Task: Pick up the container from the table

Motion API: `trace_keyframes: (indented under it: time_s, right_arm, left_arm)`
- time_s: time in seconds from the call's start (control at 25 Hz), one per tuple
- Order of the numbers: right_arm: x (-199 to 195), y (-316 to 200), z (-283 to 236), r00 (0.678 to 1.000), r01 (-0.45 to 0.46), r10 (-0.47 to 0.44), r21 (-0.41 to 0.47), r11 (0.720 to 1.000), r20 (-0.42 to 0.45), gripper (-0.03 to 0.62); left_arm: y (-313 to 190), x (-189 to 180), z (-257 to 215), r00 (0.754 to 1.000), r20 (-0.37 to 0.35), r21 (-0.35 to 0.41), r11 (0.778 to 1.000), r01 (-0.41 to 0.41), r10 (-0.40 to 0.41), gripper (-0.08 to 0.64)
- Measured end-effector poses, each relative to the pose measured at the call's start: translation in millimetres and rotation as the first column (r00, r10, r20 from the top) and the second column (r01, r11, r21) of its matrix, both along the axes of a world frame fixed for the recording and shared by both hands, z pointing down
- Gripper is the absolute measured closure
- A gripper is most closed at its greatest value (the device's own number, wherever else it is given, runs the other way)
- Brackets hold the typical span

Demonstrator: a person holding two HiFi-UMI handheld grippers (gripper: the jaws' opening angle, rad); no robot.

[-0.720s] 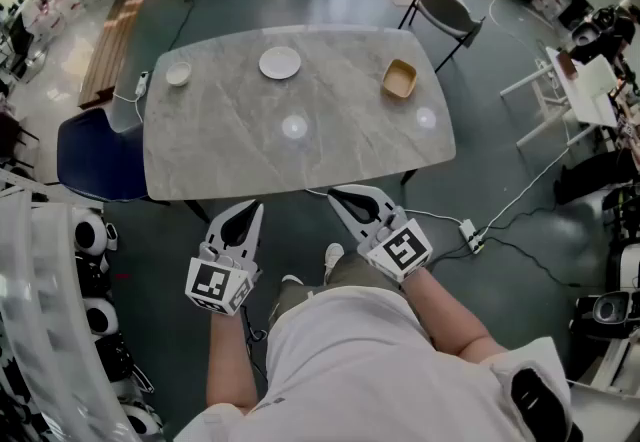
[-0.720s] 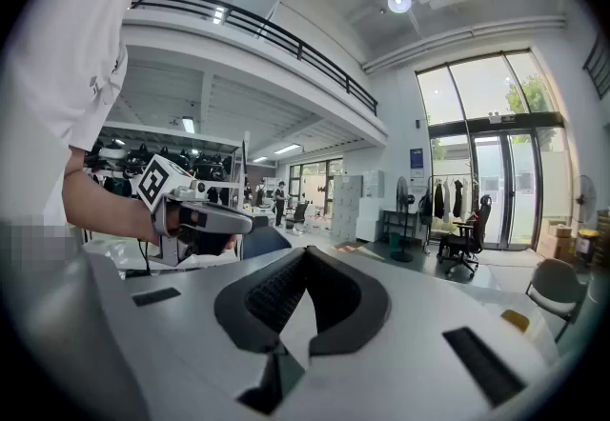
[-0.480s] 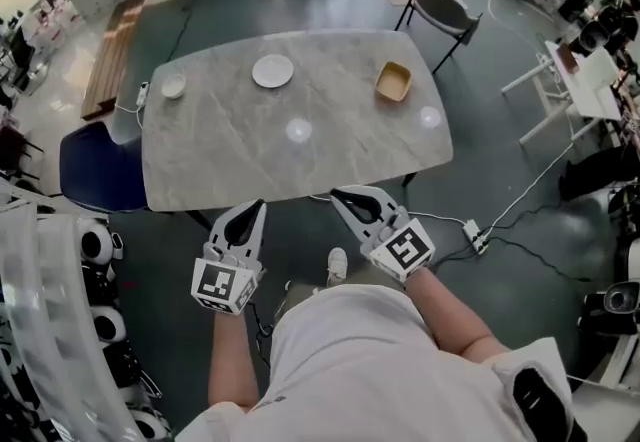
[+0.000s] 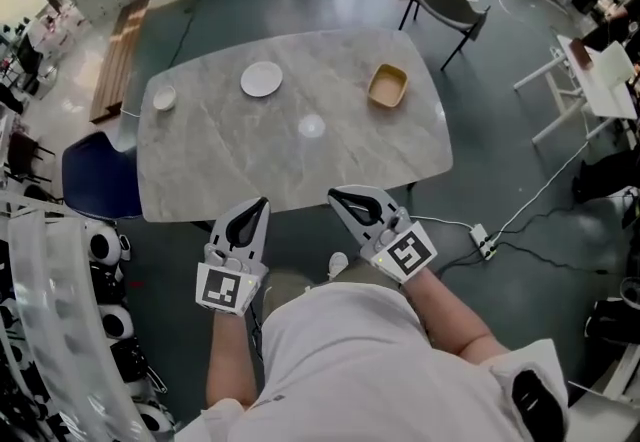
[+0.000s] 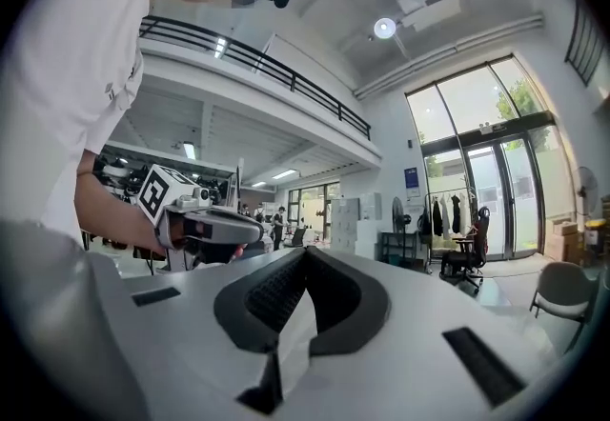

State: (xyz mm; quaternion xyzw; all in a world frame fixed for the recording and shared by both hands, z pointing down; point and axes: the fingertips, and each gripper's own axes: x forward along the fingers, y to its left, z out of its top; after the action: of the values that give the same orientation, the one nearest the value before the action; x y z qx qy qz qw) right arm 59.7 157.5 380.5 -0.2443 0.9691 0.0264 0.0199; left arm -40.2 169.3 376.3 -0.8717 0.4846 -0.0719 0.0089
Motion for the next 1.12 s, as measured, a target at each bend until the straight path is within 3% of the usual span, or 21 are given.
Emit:
trace_keyframes:
  time_s: [0.2, 0.48, 0.84, 1.12]
  right_arm:
    - [1, -24, 3, 1.0, 0.026, -0.025, -0.017, 1.0, 0.017, 0.583]
    - [-42, -76, 19, 0.998, 0.046, -0.047, -0.023, 0.999, -0.036, 0.583]
    - [-109, -161, 16, 0.997, -0.056, 0.053, -0.051, 0.997, -0.06, 0.583]
    - [-134, -204, 28, 0.982, -0.177, 0.169, -0.111, 0.978, -0.08, 0.583]
  left_arm:
    - [-22, 1, 0, 0.999, 0.016, 0.007, 0.999, 0.033, -0.033, 0.558]
    - [-76, -41, 7, 0.999, 0.015, 0.029, 0.999, 0.035, -0.035, 0.558]
    - [-169, -105, 10, 0.996, -0.013, -0.001, 0.996, -0.089, 0.089, 0.558]
    - [-215, -128, 20, 0.976, -0.022, -0.024, 0.976, -0.215, 0.215, 0.558]
